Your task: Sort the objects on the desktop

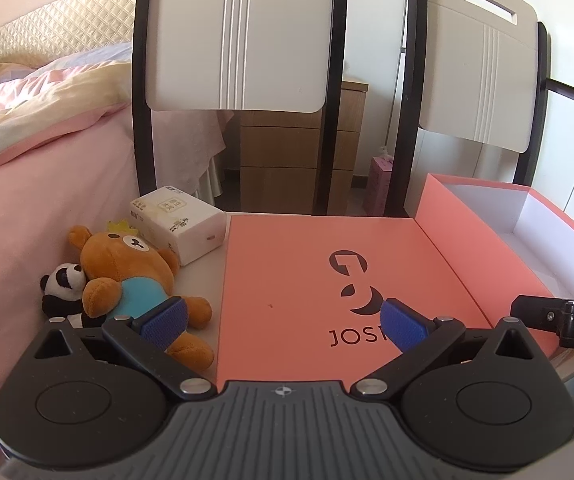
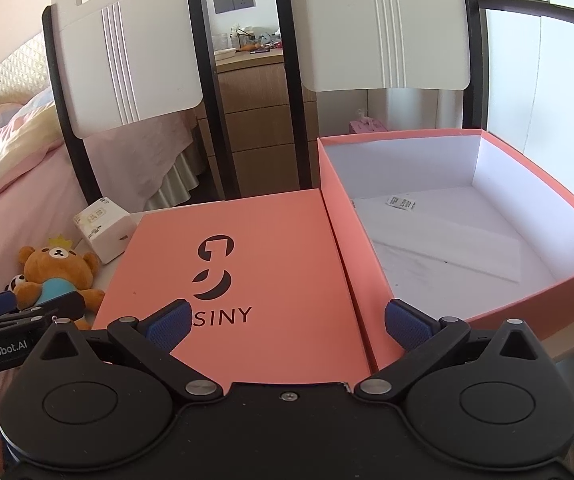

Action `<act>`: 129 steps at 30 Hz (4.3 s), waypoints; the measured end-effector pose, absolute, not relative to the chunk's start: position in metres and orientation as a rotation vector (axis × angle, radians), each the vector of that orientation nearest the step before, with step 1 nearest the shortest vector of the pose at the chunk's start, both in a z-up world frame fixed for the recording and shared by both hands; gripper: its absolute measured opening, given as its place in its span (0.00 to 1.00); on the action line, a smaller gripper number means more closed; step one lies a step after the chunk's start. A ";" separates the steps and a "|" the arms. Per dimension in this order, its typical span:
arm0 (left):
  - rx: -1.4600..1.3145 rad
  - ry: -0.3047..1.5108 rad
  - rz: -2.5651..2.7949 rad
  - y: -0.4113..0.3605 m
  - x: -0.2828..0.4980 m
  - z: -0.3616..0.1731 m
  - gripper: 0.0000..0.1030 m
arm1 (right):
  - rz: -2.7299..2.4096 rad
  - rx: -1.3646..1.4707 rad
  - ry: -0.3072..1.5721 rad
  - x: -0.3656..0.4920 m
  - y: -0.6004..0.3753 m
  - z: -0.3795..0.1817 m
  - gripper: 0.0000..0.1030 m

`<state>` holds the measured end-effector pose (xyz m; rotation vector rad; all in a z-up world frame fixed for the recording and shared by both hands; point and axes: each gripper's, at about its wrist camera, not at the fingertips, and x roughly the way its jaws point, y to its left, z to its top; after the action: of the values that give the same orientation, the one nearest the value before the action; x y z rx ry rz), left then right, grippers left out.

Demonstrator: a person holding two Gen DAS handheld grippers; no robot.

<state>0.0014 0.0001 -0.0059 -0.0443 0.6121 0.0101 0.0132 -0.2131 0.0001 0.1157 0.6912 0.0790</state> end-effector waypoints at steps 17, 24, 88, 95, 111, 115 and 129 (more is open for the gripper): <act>-0.038 0.613 -0.004 0.006 0.001 -0.008 1.00 | 0.071 0.109 0.694 0.014 -0.212 -0.001 1.00; -0.034 0.572 0.023 0.025 -0.001 -0.005 1.00 | 0.072 0.119 0.698 0.016 -0.213 -0.003 1.00; -0.476 0.803 0.110 0.133 0.081 -0.038 0.56 | 0.113 0.210 0.668 -0.020 -0.247 -0.022 1.00; -0.448 0.769 0.012 0.092 0.092 -0.006 0.56 | 0.099 0.230 0.656 -0.022 -0.257 -0.020 1.00; -0.324 0.738 -0.221 -0.038 0.104 0.036 0.56 | 0.032 0.229 0.643 -0.036 -0.290 -0.016 1.00; -0.287 0.755 -0.287 -0.082 0.111 0.037 0.56 | 0.034 0.214 0.640 -0.040 -0.294 -0.018 1.00; -0.144 0.799 -0.421 -0.194 0.121 0.022 0.56 | 0.018 0.219 0.649 -0.056 -0.319 -0.025 1.00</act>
<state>0.1205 -0.1944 0.0223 -0.1440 0.7991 -0.4207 -0.0561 -0.3190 -0.0248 0.2190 0.6490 0.0183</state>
